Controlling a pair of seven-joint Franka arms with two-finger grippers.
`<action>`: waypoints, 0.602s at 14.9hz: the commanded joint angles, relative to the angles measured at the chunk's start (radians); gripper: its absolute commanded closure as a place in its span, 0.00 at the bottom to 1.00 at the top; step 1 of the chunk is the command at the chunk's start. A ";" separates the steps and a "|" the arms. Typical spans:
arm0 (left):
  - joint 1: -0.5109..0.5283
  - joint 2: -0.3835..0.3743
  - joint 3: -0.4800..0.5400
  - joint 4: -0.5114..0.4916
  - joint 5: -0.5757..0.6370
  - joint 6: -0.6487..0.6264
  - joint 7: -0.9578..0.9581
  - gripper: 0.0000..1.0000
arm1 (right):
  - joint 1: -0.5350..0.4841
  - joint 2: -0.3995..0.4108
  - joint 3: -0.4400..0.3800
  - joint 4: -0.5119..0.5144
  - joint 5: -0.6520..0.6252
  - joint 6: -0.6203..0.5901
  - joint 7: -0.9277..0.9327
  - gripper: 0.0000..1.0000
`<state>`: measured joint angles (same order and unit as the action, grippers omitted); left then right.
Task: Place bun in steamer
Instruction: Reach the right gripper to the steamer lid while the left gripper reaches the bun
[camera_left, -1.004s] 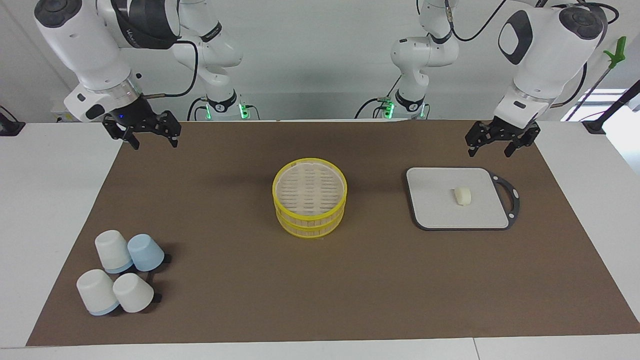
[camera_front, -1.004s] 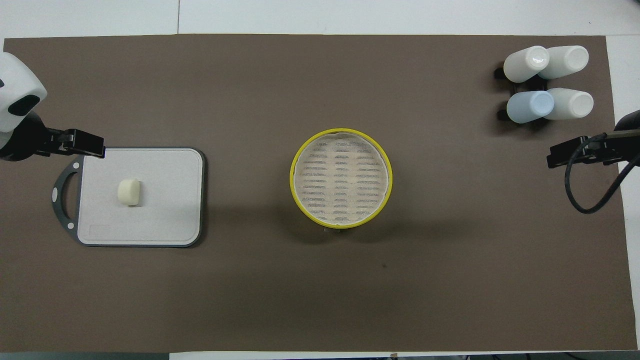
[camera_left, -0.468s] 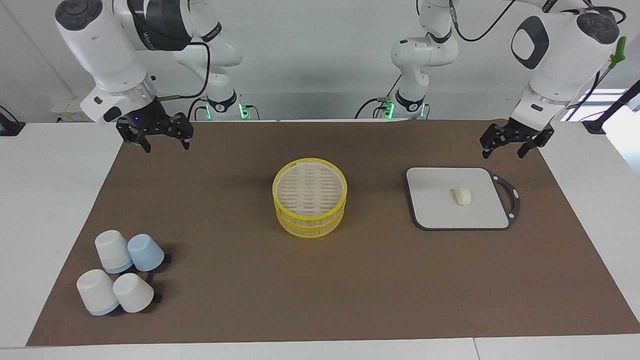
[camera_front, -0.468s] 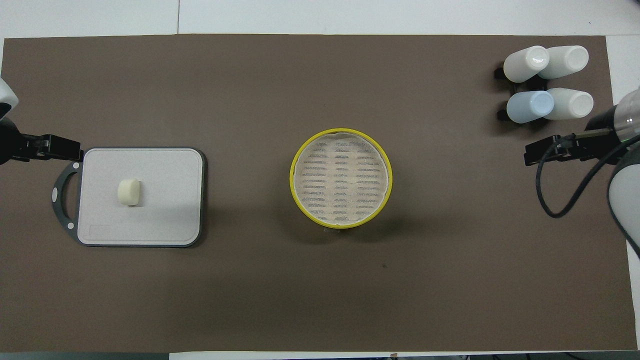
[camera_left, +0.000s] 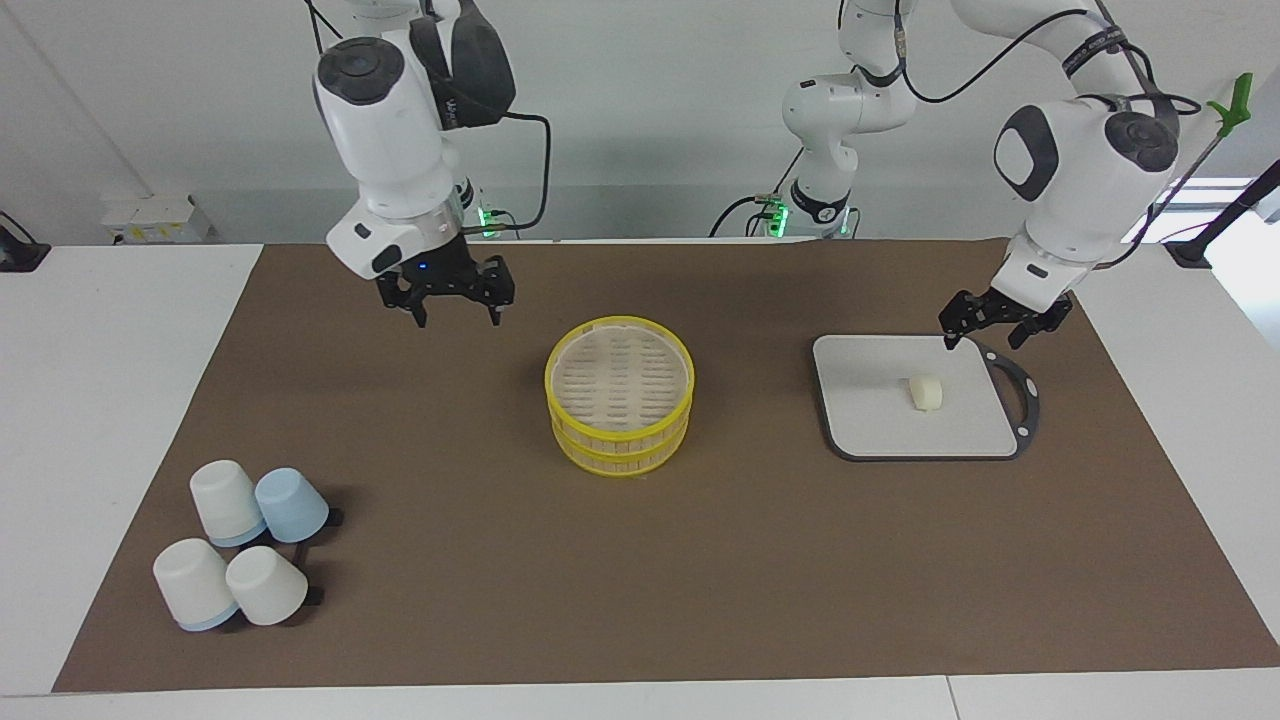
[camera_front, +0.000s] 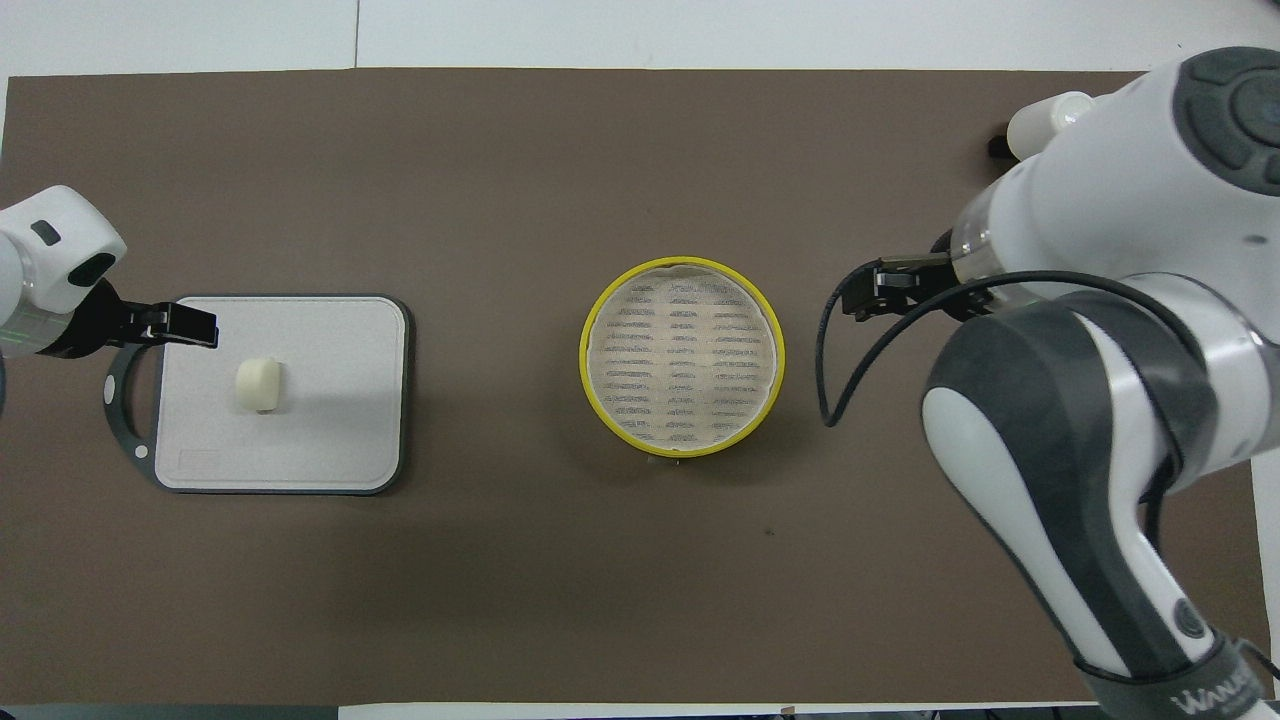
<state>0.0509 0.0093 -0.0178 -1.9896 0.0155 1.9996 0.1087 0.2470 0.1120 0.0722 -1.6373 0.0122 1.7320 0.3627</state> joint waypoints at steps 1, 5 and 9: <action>0.043 0.004 -0.004 -0.118 0.009 0.120 0.009 0.00 | 0.087 0.089 -0.005 0.086 -0.001 0.020 0.138 0.00; 0.043 0.032 -0.004 -0.215 0.009 0.244 0.009 0.00 | 0.205 0.204 -0.006 0.167 -0.014 0.064 0.323 0.01; 0.027 0.038 -0.005 -0.248 0.009 0.286 0.002 0.00 | 0.302 0.352 -0.015 0.315 -0.047 0.061 0.453 0.01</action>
<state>0.0851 0.0567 -0.0244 -2.2117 0.0155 2.2503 0.1109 0.5062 0.3569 0.0678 -1.4548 -0.0025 1.8140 0.7544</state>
